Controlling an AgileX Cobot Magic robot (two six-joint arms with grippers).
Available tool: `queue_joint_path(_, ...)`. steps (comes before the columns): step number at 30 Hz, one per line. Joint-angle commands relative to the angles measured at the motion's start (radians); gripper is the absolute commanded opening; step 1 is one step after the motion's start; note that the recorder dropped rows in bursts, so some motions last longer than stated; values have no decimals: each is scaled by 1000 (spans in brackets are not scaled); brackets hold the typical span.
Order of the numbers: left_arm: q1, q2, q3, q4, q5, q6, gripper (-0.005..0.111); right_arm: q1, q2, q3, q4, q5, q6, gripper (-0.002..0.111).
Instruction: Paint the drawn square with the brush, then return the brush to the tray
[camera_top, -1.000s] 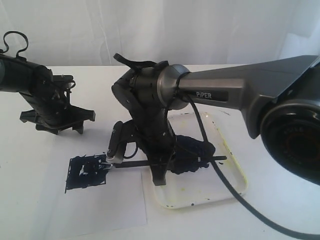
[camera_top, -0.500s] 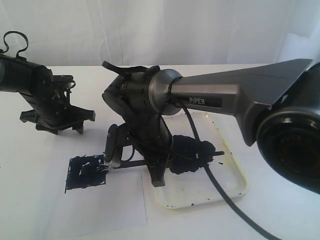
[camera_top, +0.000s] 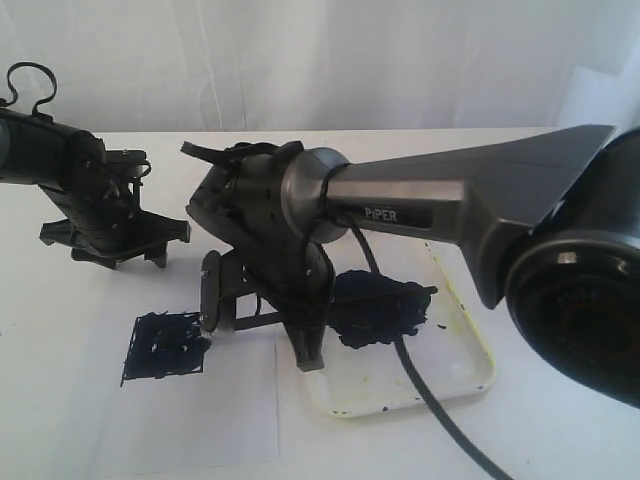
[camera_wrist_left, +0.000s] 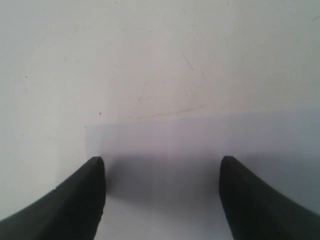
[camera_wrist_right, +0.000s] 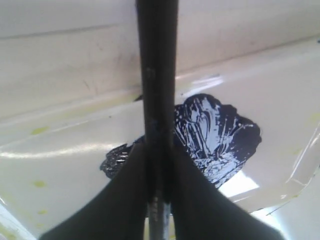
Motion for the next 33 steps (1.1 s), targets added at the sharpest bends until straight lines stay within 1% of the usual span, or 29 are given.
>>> queue_joint_path(1, -2, 13, 9, 9, 45, -2, 68, 27, -1, -1, -58, -11, -13, 0)
queue_joint_path(10, -2, 13, 9, 10, 45, -2, 68, 52, -1, -1, -191, -62, 71, 0)
queue_joint_path(20, -2, 13, 9, 10, 47, -2, 68, 95, -1, -1, -193, -31, 29, 0)
queue_joint_path(24, -2, 13, 9, 10, 47, -2, 68, 97, -1, -1, -203, -10, 17, 0)
queue_joint_path(30, -2, 13, 9, 10, 47, -2, 68, 95, -1, -1, -310, -12, 132, 0)
queue_joint_path(33, -2, 13, 9, 10, 47, -2, 68, 95, -1, -1, -326, -12, 135, 0)
